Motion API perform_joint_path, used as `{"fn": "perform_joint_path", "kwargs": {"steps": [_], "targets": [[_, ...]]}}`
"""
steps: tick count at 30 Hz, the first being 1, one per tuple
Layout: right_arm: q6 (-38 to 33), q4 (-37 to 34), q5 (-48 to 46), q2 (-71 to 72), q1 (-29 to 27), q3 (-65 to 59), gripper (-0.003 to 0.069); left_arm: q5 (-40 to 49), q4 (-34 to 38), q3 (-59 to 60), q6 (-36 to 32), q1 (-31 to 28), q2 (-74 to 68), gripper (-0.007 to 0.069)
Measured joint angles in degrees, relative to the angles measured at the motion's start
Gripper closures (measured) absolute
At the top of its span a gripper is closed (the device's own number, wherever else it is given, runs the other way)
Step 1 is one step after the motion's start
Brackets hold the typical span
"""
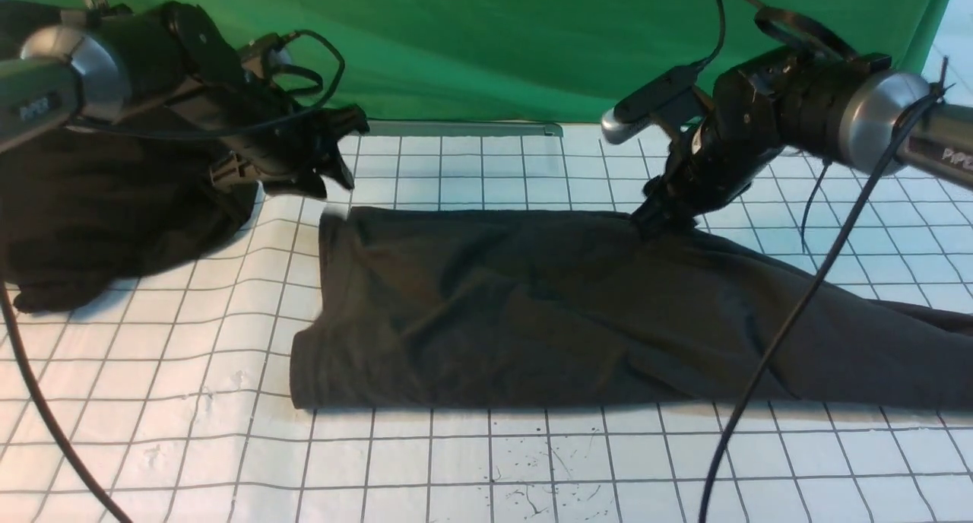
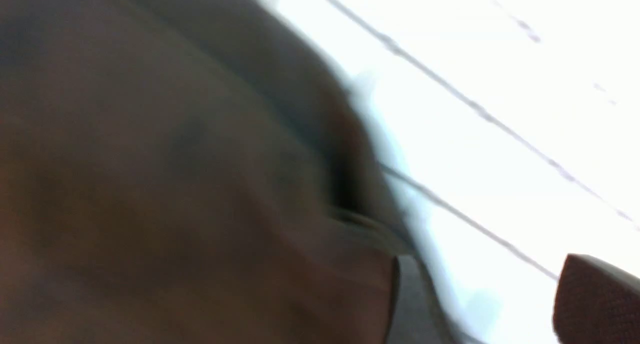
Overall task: Fold a long-sleeved shirt over a white checkered tablecloth.
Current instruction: 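Fold the black garment in half by bringing its near edge over to the far edge, then pull the folded dark garment lengthwise by its ends to straighten it flat on the table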
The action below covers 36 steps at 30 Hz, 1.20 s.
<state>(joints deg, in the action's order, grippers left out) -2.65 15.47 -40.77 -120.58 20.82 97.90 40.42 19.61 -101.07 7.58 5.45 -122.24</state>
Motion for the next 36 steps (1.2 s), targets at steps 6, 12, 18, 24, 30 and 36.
{"fn": "perform_joint_path", "kwargs": {"steps": [6, 12, 18, 24, 30, 36], "targets": [[0.44, 7.81, -14.99, 7.33, -1.58, 7.49, 0.0312, 8.12, -0.39, -10.90, -0.10, 0.00, 2.27, 0.0210], [-1.71, 7.02, -26.50, 14.13, -8.06, 12.23, 0.0608, 25.02, -0.21, -18.78, -3.45, 0.00, 2.56, 0.0293], [-3.81, -11.39, -28.24, 23.35, -20.82, 3.07, 0.0661, 28.82, 0.53, -18.89, -7.58, 0.00, 2.68, 0.0562], [-5.80, -16.99, -27.57, 29.15, -30.20, -13.95, 0.0627, 29.03, 0.18, -12.25, -8.01, 0.00, 2.62, 0.0620], [-5.90, -17.44, -18.87, 30.10, -35.81, -31.26, 0.0446, 25.27, -8.81, -9.51, -4.96, 0.00, -1.06, 0.0482], [-6.04, -17.88, -13.93, 30.10, -35.90, -35.82, 0.0384, 19.78, -6.62, -9.51, -7.02, 0.00, -5.38, 0.0270]]}}
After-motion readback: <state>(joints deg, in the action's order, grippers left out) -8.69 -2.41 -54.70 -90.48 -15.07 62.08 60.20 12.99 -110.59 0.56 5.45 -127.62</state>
